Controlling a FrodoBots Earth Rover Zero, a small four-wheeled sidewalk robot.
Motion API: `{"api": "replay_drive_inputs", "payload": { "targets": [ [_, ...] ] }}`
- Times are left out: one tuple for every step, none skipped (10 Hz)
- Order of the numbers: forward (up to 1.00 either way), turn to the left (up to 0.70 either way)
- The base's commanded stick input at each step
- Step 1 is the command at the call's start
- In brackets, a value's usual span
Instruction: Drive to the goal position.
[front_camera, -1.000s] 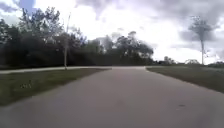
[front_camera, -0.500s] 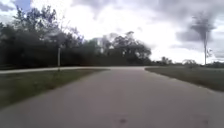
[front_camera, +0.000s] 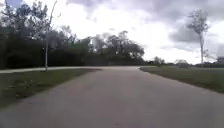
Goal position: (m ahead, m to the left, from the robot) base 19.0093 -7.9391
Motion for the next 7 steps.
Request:
{"api": "replay_drive_inputs", "payload": {
  "targets": [
    [1.0, 0.0],
    [1.0, 0.0],
    [1.0, 0.0],
    [1.0, 0.0],
    [1.0, 0.0],
    [1.0, 0.0],
    [1.0, 0.0]
  ]
}}
